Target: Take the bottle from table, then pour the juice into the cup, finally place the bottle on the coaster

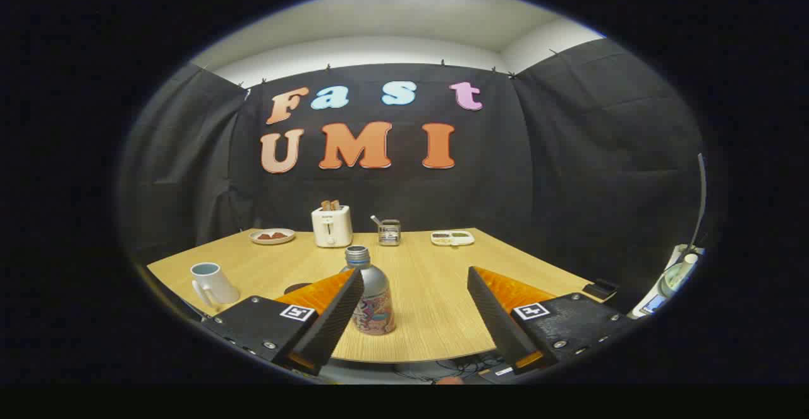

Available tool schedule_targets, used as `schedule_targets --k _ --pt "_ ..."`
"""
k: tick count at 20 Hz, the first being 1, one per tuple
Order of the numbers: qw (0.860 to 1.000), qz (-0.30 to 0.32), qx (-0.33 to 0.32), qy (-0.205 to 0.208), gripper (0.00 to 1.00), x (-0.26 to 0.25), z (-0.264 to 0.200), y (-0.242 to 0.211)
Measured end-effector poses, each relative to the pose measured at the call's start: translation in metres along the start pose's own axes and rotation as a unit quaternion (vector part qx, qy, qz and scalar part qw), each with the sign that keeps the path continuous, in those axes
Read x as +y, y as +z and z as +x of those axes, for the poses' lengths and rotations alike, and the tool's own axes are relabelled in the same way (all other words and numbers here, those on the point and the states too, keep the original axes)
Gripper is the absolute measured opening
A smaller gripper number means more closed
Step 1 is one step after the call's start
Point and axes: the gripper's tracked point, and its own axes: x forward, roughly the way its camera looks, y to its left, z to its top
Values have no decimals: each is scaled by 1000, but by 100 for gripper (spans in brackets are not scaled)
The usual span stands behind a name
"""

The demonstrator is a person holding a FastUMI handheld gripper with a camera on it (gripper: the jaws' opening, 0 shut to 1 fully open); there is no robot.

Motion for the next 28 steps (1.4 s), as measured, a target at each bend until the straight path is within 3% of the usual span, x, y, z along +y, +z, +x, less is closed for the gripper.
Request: schedule_targets --k 19,28 --pt "1000 -9 0 29 98 19 -4 -4" --pt "998 -23 36 51 98 42 13 -40"
